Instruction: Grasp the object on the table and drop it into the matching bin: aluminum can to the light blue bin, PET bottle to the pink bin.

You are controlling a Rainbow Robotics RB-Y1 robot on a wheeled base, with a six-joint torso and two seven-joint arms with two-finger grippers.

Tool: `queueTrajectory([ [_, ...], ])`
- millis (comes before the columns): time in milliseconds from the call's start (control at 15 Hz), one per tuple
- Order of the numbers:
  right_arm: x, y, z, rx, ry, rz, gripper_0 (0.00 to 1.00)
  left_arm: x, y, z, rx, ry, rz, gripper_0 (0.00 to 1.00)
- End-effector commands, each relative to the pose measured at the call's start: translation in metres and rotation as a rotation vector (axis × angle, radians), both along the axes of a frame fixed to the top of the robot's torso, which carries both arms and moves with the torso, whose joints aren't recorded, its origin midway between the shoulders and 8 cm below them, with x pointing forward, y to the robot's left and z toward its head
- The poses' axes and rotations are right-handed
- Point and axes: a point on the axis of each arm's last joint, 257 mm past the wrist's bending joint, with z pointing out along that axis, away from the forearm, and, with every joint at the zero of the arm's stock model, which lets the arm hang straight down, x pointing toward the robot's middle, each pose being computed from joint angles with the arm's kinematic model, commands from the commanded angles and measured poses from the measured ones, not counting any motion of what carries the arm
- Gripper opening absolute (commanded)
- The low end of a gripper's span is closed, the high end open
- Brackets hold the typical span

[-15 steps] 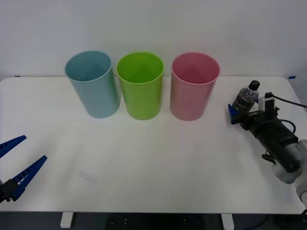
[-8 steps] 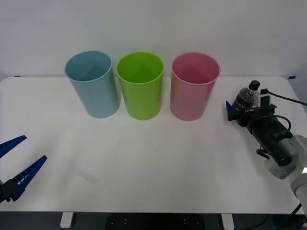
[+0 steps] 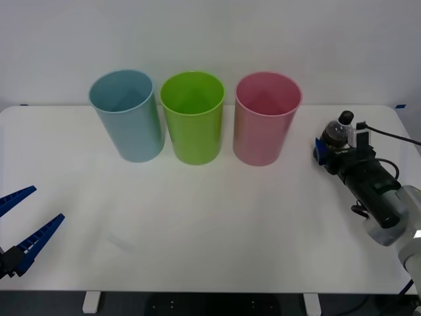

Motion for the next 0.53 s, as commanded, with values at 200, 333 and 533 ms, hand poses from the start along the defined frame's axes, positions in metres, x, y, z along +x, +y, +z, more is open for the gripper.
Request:
queueTrajectory([
  [200, 0.0010, -0.0017, -0.0023, -0.002, 0.011, -0.017, 0.00, 0.0000, 0.0000, 0.0000, 0.000, 0.000, 0.000, 1.00],
  [333, 0.0011, -0.0015, -0.0016, 0.001, 0.010, -0.017, 0.00, 0.0000, 0.0000, 0.0000, 0.000, 0.000, 0.000, 1.00],
  [533, -0.0016, 0.0001, -0.0020, 0.004, 0.006, -0.008, 0.00, 0.0000, 0.0000, 0.0000, 0.000, 0.000, 0.000, 1.00],
])
